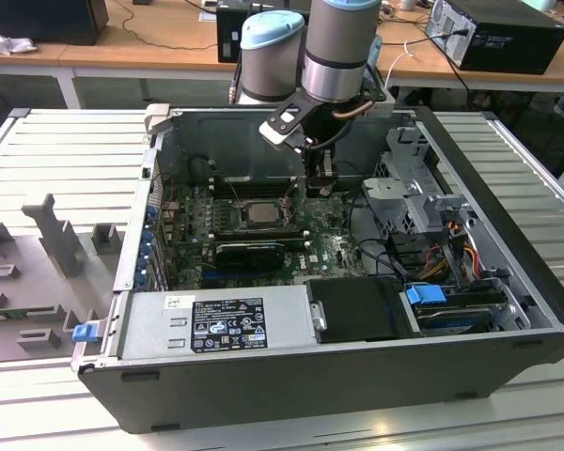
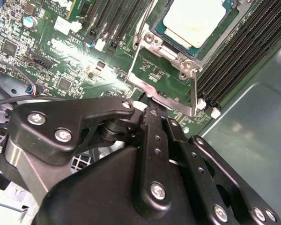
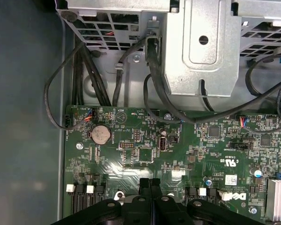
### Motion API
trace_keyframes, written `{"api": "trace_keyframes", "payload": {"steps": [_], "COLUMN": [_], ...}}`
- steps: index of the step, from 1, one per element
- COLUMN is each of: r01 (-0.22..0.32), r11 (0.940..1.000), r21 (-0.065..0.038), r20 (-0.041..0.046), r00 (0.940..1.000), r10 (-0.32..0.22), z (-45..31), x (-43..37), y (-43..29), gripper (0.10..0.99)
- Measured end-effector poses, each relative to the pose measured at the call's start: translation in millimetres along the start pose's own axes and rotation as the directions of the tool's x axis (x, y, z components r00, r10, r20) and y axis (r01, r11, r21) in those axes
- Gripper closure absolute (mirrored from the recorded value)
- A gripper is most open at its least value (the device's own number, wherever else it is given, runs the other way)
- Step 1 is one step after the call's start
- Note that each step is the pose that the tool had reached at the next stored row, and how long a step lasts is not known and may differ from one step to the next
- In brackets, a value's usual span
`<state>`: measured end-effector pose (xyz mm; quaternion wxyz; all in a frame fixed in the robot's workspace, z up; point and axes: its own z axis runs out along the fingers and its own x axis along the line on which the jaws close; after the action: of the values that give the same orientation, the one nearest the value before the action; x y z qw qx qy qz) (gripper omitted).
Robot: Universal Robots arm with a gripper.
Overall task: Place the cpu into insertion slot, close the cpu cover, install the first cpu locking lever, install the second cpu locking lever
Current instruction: 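Close the cpu cover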
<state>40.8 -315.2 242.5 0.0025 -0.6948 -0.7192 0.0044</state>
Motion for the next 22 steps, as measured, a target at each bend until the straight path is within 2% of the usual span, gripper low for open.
{"api": "trace_keyframes", "payload": {"steps": [22], "r01": [0.000], "r11": [1.0000], "r21": [0.000], "r20": [0.0001], "r00": [1.0000], "r10": [0.000], "z": [0.2], "x": [0.2], "y": [-6.2], "gripper": [0.980]}}
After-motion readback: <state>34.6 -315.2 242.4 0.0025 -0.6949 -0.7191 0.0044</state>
